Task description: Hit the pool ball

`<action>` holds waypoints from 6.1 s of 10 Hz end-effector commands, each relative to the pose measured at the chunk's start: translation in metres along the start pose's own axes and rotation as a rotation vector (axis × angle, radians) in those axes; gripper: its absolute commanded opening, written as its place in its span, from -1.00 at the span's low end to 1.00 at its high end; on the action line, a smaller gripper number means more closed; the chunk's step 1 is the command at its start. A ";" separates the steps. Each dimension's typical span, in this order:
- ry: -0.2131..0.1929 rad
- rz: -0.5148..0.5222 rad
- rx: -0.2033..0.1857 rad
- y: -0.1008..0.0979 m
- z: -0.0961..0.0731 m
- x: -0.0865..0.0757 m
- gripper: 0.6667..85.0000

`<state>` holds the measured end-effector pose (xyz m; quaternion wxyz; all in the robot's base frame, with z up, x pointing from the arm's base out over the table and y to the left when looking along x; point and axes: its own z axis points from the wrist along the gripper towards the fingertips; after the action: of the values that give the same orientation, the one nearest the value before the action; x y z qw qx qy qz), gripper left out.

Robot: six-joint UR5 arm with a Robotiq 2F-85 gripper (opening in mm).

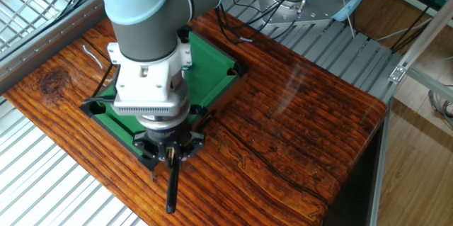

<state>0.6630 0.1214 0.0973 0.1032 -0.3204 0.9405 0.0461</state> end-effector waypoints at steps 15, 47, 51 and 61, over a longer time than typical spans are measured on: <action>0.055 0.069 -0.037 0.028 -0.012 0.013 -0.99; 0.207 -0.302 -0.221 0.095 -0.014 0.108 -0.99; 0.119 -0.377 -0.224 0.095 -0.003 0.084 -0.99; 0.042 -0.380 -0.264 0.099 -0.010 0.092 -0.99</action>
<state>0.5339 0.1484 0.0864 0.0396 -0.5008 0.8546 0.1315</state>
